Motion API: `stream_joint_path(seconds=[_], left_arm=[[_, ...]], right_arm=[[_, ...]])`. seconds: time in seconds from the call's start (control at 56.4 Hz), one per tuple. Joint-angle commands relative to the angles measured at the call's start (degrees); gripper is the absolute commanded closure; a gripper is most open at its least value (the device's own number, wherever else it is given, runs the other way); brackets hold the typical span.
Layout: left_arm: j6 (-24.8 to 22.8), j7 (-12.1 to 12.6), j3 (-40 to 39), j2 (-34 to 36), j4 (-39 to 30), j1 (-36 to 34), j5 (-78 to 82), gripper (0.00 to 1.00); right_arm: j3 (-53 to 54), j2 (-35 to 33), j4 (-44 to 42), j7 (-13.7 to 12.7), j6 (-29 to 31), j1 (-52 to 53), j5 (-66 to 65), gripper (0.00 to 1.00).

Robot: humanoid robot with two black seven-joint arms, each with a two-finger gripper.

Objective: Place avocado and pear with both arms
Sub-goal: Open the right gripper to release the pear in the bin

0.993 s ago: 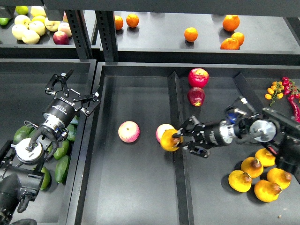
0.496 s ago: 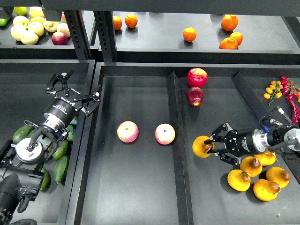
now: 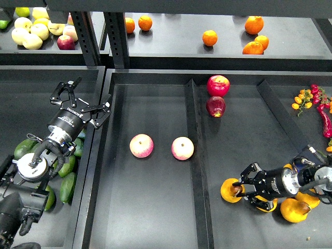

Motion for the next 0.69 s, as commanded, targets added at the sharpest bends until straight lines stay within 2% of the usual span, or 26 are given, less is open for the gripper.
stream_joint_path(seconds=[0.0, 0.213, 0.39, 0.479, 0.62, 0.674], left_arm=[[0.00, 0.00, -0.05, 0.00, -0.01, 0.02, 0.01, 0.01], [0.00, 0.00, -0.05, 0.00, -0.09, 0.02, 0.01, 0.01], [0.00, -0.09, -0.05, 0.00, -0.09, 0.02, 0.01, 0.01], [0.00, 0.00, -0.05, 0.00, -0.09, 0.02, 0.01, 0.01], [0.00, 0.00, -0.05, 0.00, -0.09, 0.02, 0.01, 0.01], [0.00, 0.00, 0.04, 0.00, -0.09, 0.02, 0.01, 0.01]], right_arm=[[-0.01, -0.12, -0.17, 0.00, 0.00, -0.01, -0.04, 0.77], [-0.01, -0.03, -1.14, 0.00, 0.00, -0.36, -0.13, 0.72], [-0.01, 0.05, -1.49, 0.00, 0.00, -0.36, -0.04, 0.60], [0.17, 0.05, -1.66, 0.00, 0.00, -0.71, -0.04, 0.51], [1.13, 0.05, -1.58, 0.00, 0.00, -1.15, -0.04, 0.29], [1.48, 0.05, -1.58, 0.00, 0.00, -1.15, 0.05, 0.25]])
